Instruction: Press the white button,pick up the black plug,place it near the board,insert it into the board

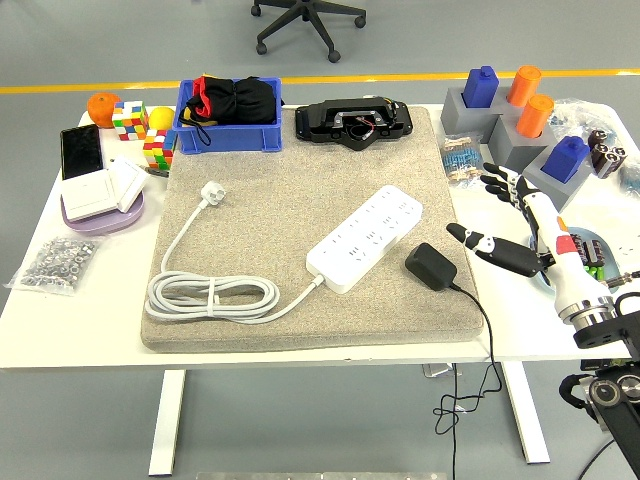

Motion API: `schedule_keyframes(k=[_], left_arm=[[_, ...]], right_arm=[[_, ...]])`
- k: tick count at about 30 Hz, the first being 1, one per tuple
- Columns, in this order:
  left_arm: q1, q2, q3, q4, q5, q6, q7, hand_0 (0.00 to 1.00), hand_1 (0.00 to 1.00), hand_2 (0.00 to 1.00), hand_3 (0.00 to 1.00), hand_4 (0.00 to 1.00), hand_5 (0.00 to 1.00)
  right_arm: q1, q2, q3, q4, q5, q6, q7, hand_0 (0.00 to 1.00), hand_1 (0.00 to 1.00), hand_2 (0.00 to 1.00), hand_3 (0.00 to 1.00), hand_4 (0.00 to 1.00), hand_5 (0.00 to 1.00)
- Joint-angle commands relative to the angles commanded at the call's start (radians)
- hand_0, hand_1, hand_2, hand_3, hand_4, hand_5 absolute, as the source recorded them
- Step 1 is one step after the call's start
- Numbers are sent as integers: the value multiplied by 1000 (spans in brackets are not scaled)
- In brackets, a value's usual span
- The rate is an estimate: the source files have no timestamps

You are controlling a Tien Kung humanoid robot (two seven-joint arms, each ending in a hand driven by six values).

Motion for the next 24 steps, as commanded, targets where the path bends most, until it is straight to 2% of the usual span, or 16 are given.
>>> schedule_keyframes(k=[2, 12, 19, 24], left_arm=[[1, 0, -1, 0, 1, 0, 0, 686, 681, 664, 691, 615, 137], [3, -1, 3, 0, -3, 0, 0, 686, 681, 664, 692, 615, 137], [1, 0, 6, 0, -5, -1, 0, 686, 680, 664, 691, 615, 137], [0, 1, 8, 0, -6, -1, 0, 686, 680, 665, 691, 615, 137]], right_arm=[[3, -1, -7, -5, -10, -4, -4, 929, 920, 936, 965, 998, 442], [54, -3, -97, -115, -133, -68, -31, 963, 961, 941, 982, 998, 459], [107, -4, -148, -227, -210, -117, -55, 961, 955, 918, 973, 998, 466], [123, -7, -176, -276, -212, -120, -63, 963, 951, 906, 966, 998, 464]])
